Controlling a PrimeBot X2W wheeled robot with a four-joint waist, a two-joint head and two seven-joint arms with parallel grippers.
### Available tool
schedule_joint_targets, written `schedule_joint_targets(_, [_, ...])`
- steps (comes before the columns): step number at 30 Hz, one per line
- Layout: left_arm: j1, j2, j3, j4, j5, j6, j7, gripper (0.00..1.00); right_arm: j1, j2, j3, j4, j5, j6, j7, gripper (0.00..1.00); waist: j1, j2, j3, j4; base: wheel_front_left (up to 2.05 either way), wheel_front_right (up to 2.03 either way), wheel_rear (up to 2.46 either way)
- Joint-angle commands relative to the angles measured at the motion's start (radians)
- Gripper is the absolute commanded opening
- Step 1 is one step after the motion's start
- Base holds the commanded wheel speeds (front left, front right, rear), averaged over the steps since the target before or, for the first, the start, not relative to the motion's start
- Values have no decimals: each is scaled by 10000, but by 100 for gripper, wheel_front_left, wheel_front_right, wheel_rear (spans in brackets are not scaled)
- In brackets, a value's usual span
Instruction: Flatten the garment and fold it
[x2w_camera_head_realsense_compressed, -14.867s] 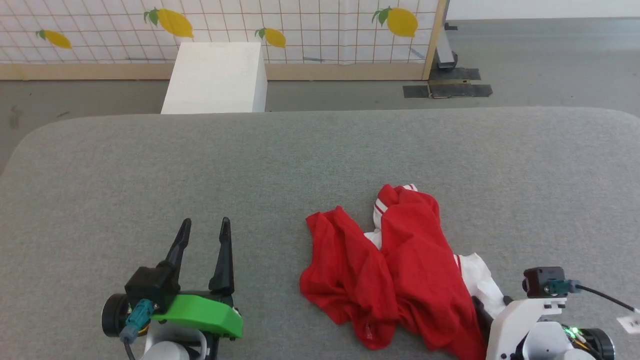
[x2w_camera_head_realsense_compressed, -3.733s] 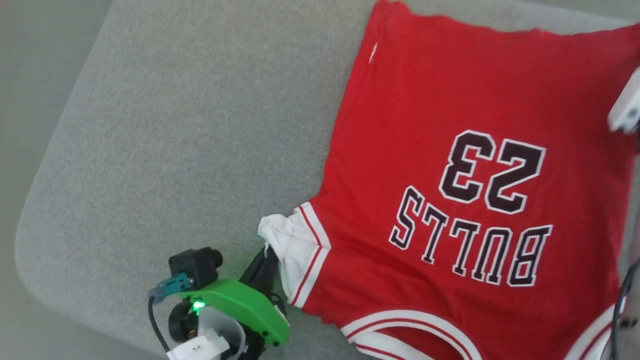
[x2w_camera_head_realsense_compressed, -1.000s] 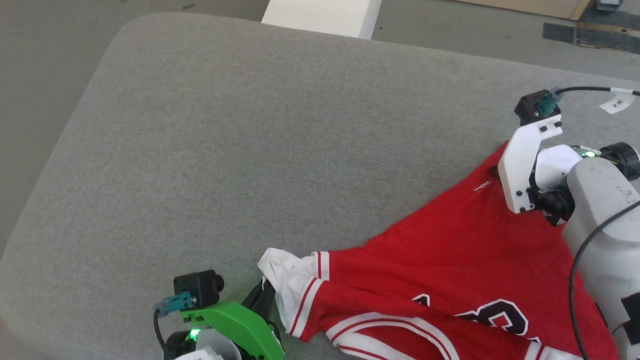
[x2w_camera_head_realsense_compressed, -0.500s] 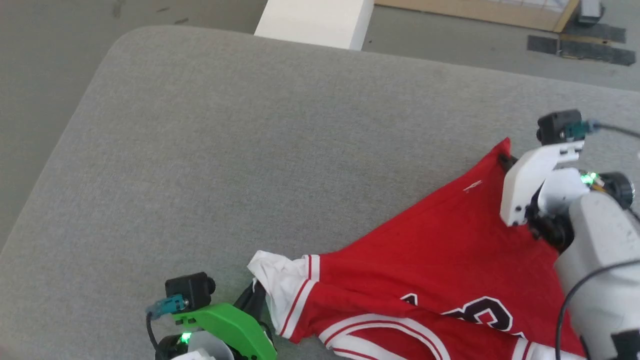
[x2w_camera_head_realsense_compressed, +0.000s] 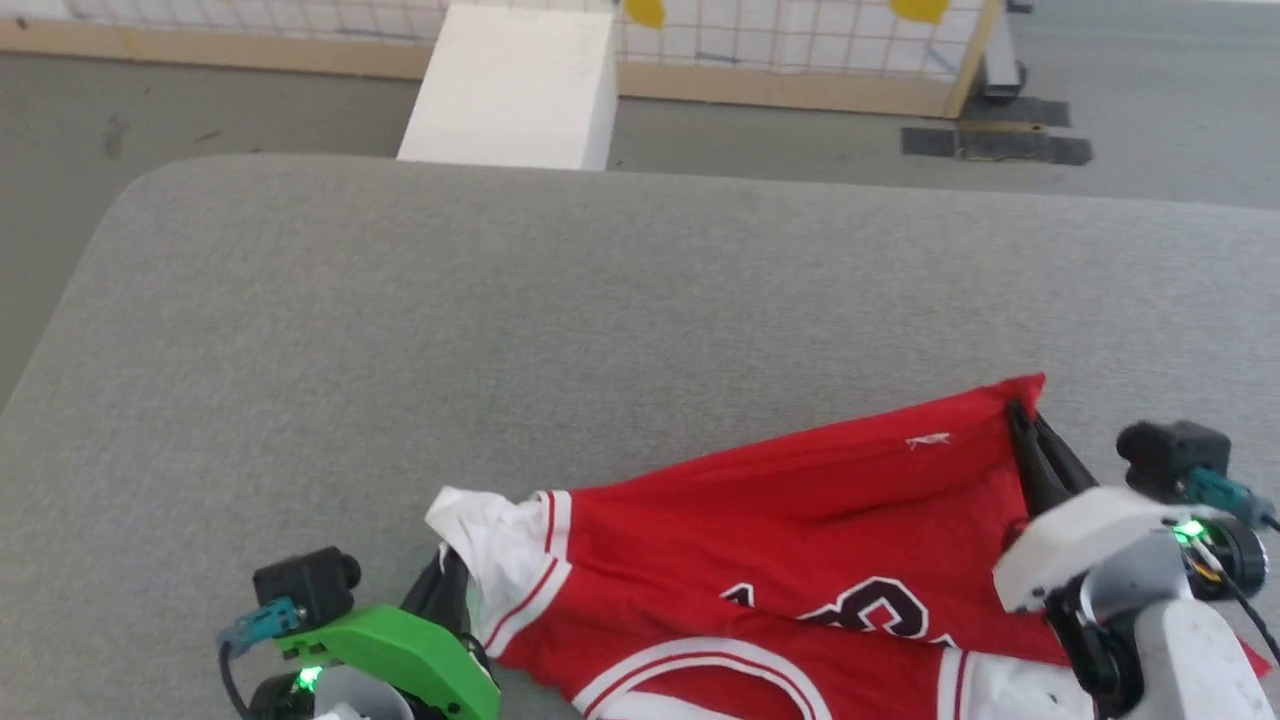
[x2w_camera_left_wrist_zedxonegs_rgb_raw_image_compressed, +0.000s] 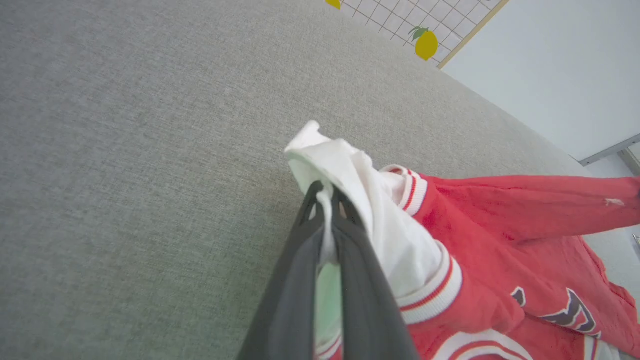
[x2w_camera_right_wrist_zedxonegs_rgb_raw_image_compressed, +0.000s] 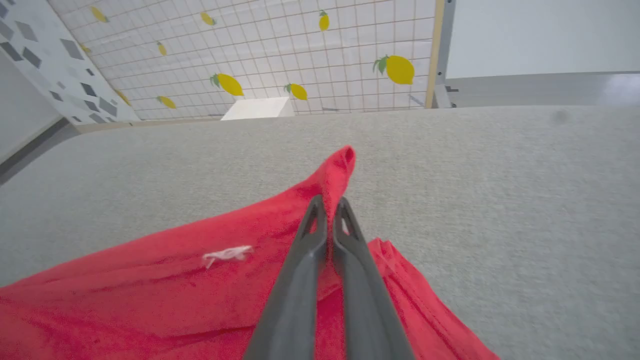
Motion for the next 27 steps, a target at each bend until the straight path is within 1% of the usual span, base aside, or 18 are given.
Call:
schedule_joint_targets(1, [23, 131, 110, -93, 61, 50, -145, 0, 311, 68, -86, -412, -25, -15, 18, 0, 0, -1, -426, -480, 0, 0, 0])
schedule_joint_targets(4, [-235, 207, 290, -275, 12, -60, -251, 0, 764, 123, -251, -1382, -98, -15, 318, 0, 0, -1, -537, -673, 0, 0, 0])
schedule_joint_targets(8, [-1093, 339, 555, -512, -24, -234, -220, 0, 781, 15, -370, -2645, -151, -15, 1048, 0, 0, -1, -601, -855, 0, 0, 0])
schedule_joint_targets(12, [-2423, 231, 926, -704, -666, -543, 235, 0, 116, -602, -310, -3762, -310, -15, 1998, 0, 0, -1, -435, -1044, 0, 0, 0])
schedule_joint_targets(15, [-3539, 385, 1112, -681, -959, -699, 791, 0, -774, -1106, 0, -4192, -331, -15, 2735, 0, 0, -1, -193, -1234, 0, 0, 0])
schedule_joint_targets(18, [-4876, 529, 1339, -504, -1224, -728, 1390, 0, -2067, -1725, 505, -4199, -272, -15, 3354, 0, 0, -1, 292, -1430, 0, 0, 0])
schedule_joint_targets(22, [-6720, 666, 1589, 91, -1376, -668, 1981, 0, -3966, -2299, 1028, -3605, -139, -15, 3810, 0, 0, -1, 1094, -1606, 0, 0, 0])
schedule_joint_targets(25, [-8178, 766, 1824, 686, -1383, -569, 2236, 0, -5509, -2528, 1351, -2948, -128, -15, 3908, 0, 0, -1, 1800, -1736, 0, 0, 0])
schedule_joint_targets(27, [-9081, 852, 1937, 1106, -1232, -470, 2250, 0, -6477, -2546, 1501, -2439, -200, -15, 3850, 0, 0, -1, 2198, -1809, 0, 0, 0])
